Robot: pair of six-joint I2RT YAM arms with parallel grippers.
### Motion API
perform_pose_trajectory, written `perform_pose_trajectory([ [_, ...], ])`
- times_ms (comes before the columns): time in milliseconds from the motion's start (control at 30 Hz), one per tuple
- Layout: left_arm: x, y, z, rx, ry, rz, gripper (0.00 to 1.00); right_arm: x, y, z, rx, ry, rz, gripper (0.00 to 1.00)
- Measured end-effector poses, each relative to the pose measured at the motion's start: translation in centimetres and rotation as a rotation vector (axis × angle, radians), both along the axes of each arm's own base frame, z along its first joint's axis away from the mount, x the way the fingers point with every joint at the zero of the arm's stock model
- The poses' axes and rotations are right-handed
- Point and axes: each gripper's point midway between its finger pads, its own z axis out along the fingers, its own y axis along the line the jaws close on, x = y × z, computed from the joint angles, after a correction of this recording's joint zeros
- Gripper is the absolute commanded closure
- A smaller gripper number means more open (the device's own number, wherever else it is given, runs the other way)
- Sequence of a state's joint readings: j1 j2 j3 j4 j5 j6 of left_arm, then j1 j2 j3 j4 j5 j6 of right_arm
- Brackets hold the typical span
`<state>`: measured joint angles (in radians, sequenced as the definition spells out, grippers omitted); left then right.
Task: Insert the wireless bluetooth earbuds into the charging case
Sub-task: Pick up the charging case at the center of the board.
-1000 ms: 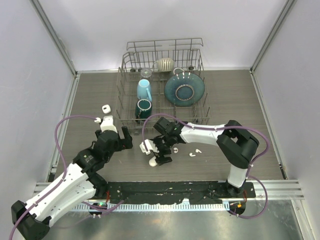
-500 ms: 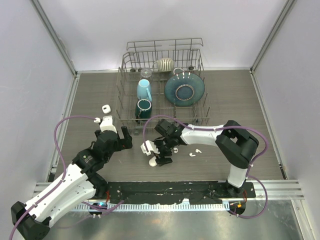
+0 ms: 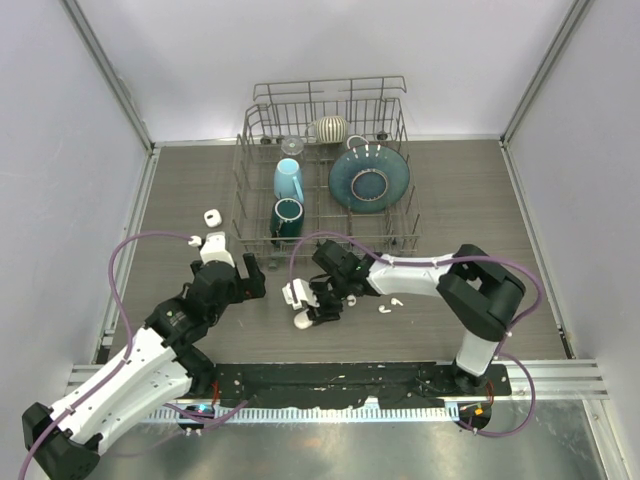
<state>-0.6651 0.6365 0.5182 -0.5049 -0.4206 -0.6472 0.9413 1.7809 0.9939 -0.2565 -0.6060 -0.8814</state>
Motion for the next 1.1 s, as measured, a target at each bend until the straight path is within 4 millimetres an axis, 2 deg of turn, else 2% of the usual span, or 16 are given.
perform_pose_trajectory([
  [100,-0.2,-0.1,0.0,-0.012,-0.002,-0.006,0.00,-0.5,-0.3,0.7,0.030,-0.036,-0.034,0.99],
  [233,-0.4,-0.3,0.1,-0.034,-0.008,-0.018,0.00,-1.7,0.1,3.6,0.122,-0.112,-0.050,0.99],
  [333,-0.5,-1.0,0.4,-0.064,-0.016,-0.046,0.00,-1.7,0.9,6.1,0.208,-0.176,-0.093,0.99],
  [667,-1.8,-6.1,1.9,-0.285,-0.097,-0.293,0.00,0.9,1.8,12.6,0.413,-0.255,-0.374,0.99],
  [767,-1.9,-7.6,2.9,-0.345,-0.132,-0.363,0.00,1.2,1.8,13.6,0.454,-0.242,-0.441,0.99],
  [933,-2.1,-9.3,3.2,-0.391,-0.137,-0.442,0.01,1.5,2.0,15.2,0.520,-0.230,-0.511,0.99],
  [1033,-2.1,-10.1,3.7,-0.417,-0.148,-0.477,0.10,1.8,1.8,15.7,0.541,-0.228,-0.545,0.99],
  [1100,-2.2,-10.4,3.9,-0.432,-0.152,-0.493,0.21,1.9,1.8,15.7,0.545,-0.226,-0.557,0.99],
])
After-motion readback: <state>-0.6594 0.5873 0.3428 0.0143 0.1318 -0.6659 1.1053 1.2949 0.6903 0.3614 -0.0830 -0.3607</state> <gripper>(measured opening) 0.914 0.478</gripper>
